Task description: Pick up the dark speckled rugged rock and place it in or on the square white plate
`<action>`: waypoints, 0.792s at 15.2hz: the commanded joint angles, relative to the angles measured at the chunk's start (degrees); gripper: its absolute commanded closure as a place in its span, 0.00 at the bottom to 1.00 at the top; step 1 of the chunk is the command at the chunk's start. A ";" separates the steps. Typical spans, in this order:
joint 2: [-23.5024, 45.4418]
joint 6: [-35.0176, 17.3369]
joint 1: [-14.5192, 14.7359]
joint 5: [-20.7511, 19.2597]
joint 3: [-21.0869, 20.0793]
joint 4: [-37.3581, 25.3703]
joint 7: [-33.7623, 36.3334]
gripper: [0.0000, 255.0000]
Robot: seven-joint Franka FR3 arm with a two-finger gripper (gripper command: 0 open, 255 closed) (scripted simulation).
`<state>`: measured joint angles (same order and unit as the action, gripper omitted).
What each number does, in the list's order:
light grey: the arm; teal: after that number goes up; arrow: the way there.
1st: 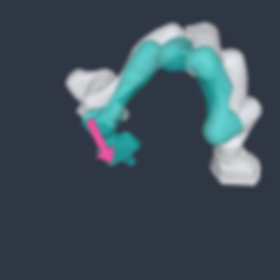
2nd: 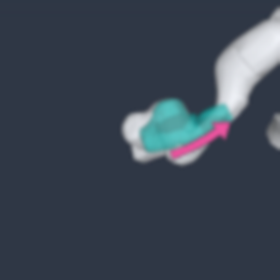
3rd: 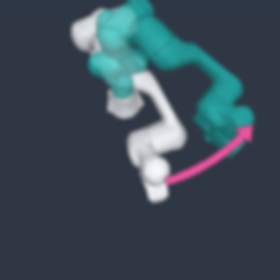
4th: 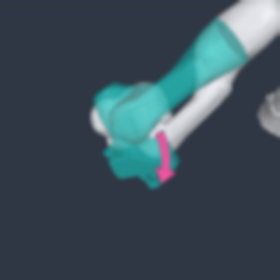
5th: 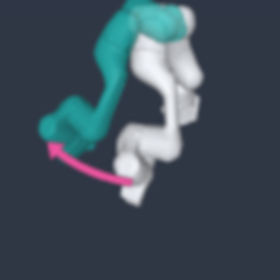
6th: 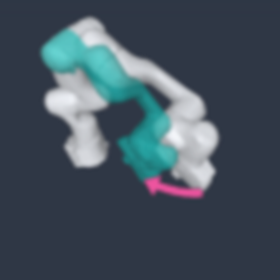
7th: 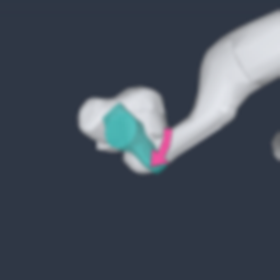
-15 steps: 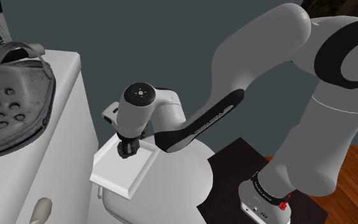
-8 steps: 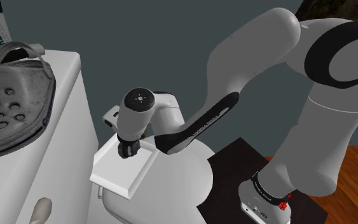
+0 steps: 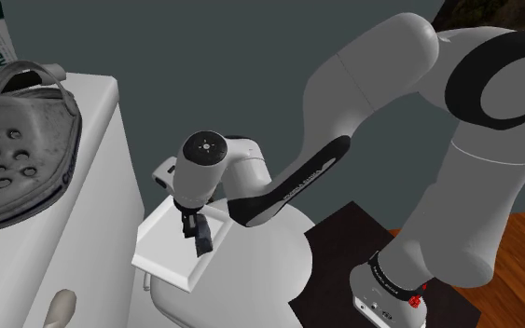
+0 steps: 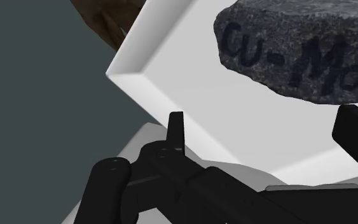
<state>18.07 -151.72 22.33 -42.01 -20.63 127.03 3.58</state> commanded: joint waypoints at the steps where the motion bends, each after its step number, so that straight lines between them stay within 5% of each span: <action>1: -1.86 0.79 -0.56 1.84 -0.96 0.79 -1.33 0.00; 4: -7.32 3.55 -1.82 7.75 -3.73 2.50 -5.38 0.00; 12: -7.33 3.55 -1.77 7.77 -3.68 2.50 -5.39 0.00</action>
